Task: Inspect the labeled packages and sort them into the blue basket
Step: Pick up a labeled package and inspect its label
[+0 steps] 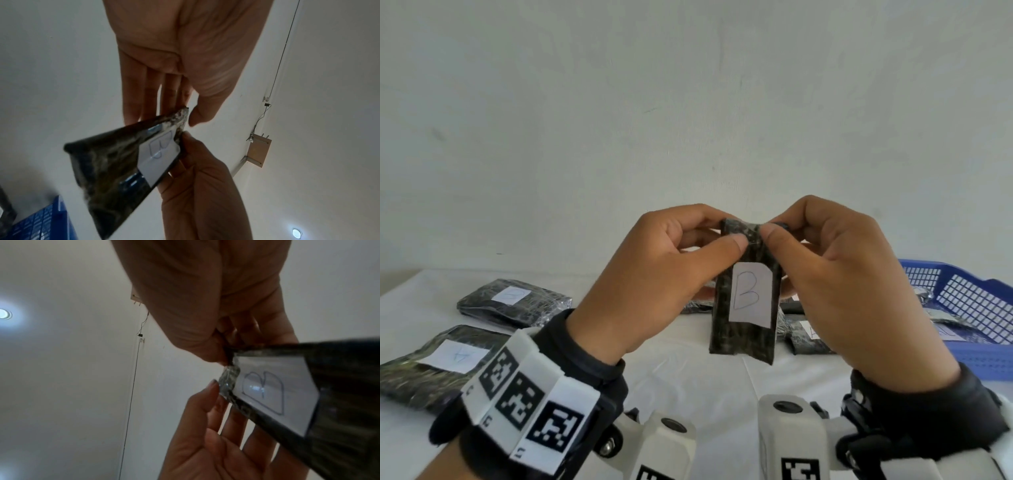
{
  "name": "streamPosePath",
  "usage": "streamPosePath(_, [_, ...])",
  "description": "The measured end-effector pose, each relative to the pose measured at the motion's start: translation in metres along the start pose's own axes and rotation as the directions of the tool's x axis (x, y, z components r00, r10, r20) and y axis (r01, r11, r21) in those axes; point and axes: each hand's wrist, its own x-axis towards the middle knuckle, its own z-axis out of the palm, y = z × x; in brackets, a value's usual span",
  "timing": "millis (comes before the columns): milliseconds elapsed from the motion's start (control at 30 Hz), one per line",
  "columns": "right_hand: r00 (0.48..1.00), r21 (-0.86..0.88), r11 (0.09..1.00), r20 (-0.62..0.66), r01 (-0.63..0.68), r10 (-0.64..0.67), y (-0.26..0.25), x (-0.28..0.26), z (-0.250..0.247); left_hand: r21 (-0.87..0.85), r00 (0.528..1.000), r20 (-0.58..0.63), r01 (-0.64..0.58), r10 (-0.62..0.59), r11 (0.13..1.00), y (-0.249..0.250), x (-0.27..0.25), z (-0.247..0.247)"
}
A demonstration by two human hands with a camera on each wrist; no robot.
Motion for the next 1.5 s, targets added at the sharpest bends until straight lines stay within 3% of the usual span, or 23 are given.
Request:
streamPosePath(167, [0.997,0.053,0.997,0.059,-0.048,0.045,0.001,0.001,-0.001,0.040,1.000,-0.007,-0.020,0.020,0.999,-0.002,0.001,0.000])
streamPosePath(300, [1.000,0.004,1.000,-0.008,-0.007,0.007,0.007,0.003,0.001,0.063,0.999,0.026,0.032,-0.034,0.997,-0.002,0.002,0.004])
streamPosePath(400, [0.998,0.000,1.000,0.055,-0.029,0.029,0.010,0.004,0.003,0.114,1.000,-0.007,-0.005,0.006,0.993,-0.002,0.002,0.005])
streamPosePath(600, [0.998,0.001,1.000,0.059,-0.015,0.015,0.014,0.005,0.008,0.160,0.999,-0.039,-0.006,0.013,0.987,-0.002,0.002,0.004])
streamPosePath(733, [1.000,0.020,1.000,0.022,-0.003,0.003,0.016,0.007,0.005,0.158,1.000,-0.002,0.029,-0.029,0.987,-0.002,0.002,0.003])
streamPosePath(900, [0.989,0.018,0.999,0.144,-0.034,0.032,0.014,0.004,0.007,0.161,0.998,-0.059,0.000,0.009,0.987,0.000,0.002,0.001])
streamPosePath(1000, [0.996,0.052,0.998,0.085,-0.022,0.018,0.012,0.004,0.007,0.167,1.000,0.004,0.026,-0.027,0.986,0.000,0.002,-0.002])
streamPosePath(1233, [1.000,0.098,0.995,0.031,-0.003,-0.001,0.013,0.006,0.005,0.136,1.000,-0.012,0.014,-0.013,0.991,0.000,0.003,-0.003])
streamPosePath(1367, [0.991,0.131,0.990,0.131,-0.047,0.030,0.011,0.005,0.005,0.103,0.998,-0.056,0.003,0.003,0.995,0.001,0.003,-0.006])
streamPosePath(1500, [0.994,0.132,0.990,0.106,-0.047,0.033,0.012,0.005,0.006,0.089,0.999,-0.031,0.035,-0.032,0.995,0.002,0.003,-0.007])
